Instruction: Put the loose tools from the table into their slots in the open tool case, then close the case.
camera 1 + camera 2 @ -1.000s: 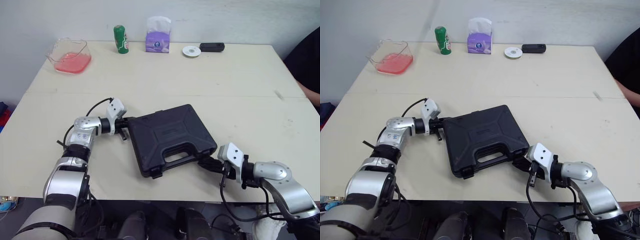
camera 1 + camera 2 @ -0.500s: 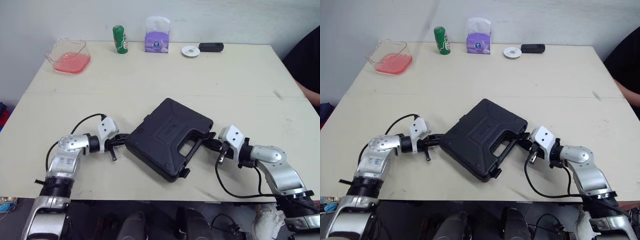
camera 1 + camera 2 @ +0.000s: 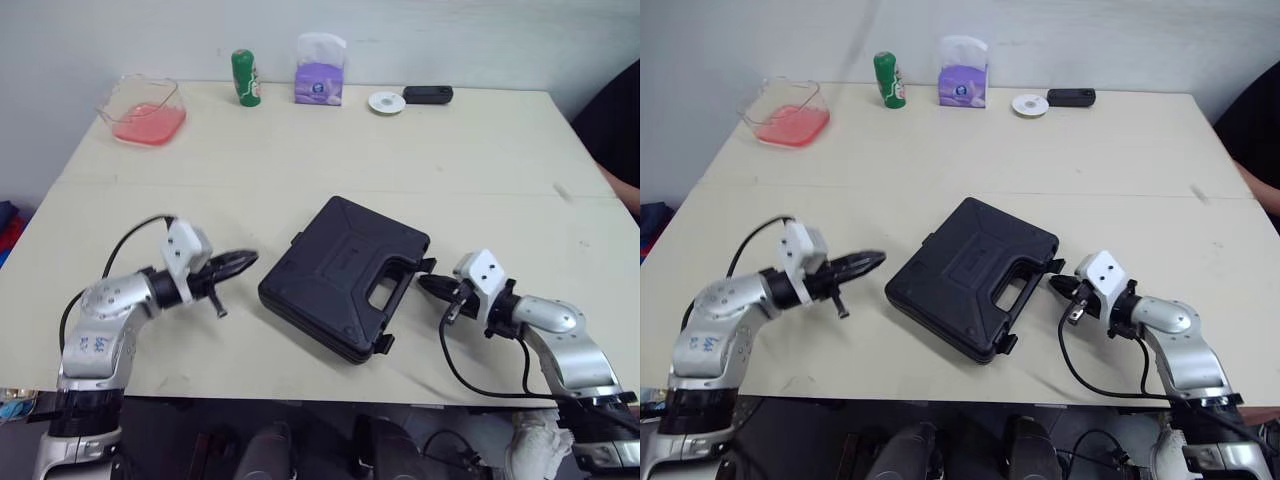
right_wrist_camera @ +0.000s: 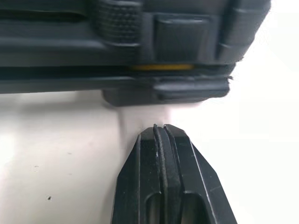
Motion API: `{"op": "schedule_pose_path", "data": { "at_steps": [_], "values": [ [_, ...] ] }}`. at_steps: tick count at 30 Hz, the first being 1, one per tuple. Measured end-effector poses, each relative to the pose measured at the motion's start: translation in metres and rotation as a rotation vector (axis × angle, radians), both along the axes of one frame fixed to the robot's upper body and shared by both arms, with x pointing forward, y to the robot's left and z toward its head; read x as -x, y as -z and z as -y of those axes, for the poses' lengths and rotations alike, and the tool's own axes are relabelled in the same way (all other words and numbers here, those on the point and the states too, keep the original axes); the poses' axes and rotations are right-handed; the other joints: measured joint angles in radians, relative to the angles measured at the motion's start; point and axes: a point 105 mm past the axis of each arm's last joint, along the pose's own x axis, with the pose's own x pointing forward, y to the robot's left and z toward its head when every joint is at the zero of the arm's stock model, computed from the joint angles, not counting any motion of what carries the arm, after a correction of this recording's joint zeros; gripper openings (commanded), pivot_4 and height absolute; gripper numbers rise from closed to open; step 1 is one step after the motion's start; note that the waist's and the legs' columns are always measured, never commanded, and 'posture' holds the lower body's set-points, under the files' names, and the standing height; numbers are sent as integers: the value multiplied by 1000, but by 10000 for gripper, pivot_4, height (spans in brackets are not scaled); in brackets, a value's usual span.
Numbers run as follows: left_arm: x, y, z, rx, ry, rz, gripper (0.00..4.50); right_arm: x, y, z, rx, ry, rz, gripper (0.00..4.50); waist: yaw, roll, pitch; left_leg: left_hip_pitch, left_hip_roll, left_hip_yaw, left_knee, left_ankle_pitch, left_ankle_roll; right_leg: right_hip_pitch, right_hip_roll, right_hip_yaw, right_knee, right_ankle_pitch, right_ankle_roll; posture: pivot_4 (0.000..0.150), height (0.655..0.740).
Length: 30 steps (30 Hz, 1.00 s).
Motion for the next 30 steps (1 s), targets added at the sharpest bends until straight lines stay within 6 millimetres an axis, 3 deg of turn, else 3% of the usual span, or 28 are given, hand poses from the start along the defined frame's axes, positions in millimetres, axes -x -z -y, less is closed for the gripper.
{"op": "schedule_pose_path", "data": {
  "at_steps": [2,5,16,21,30],
  "values": [
    [-3,-22,27,-20,102,42,401,2,-2,6,-4,39,9,0,3,0,0,0,-1,0,0,0,0,0,4,-1,0,0,0,1500,7400],
    [-5,-34,71,-93,243,77,401,4,-6,10,-27,80,24,0,-1,0,0,0,-2,1,-1,0,1,0,5,-1,-1,0,1,1500,7400],
    [-40,-9,178,-247,374,-5,401,15,-8,-1,-123,88,13,0,0,1,0,0,-1,4,-1,1,2,-1,8,-2,-1,1,1,1500,7400],
    [-50,23,198,-253,359,-115,401,20,-3,1,-119,108,-7,0,0,1,0,-2,-1,3,-1,2,2,-2,8,-3,-1,1,1,1500,7400],
    [-59,35,222,-324,345,-126,401,21,-4,0,-120,121,4,0,0,0,0,-1,-2,2,-1,2,3,-1,7,-4,-1,1,2,1500,7400]
  ]
}}
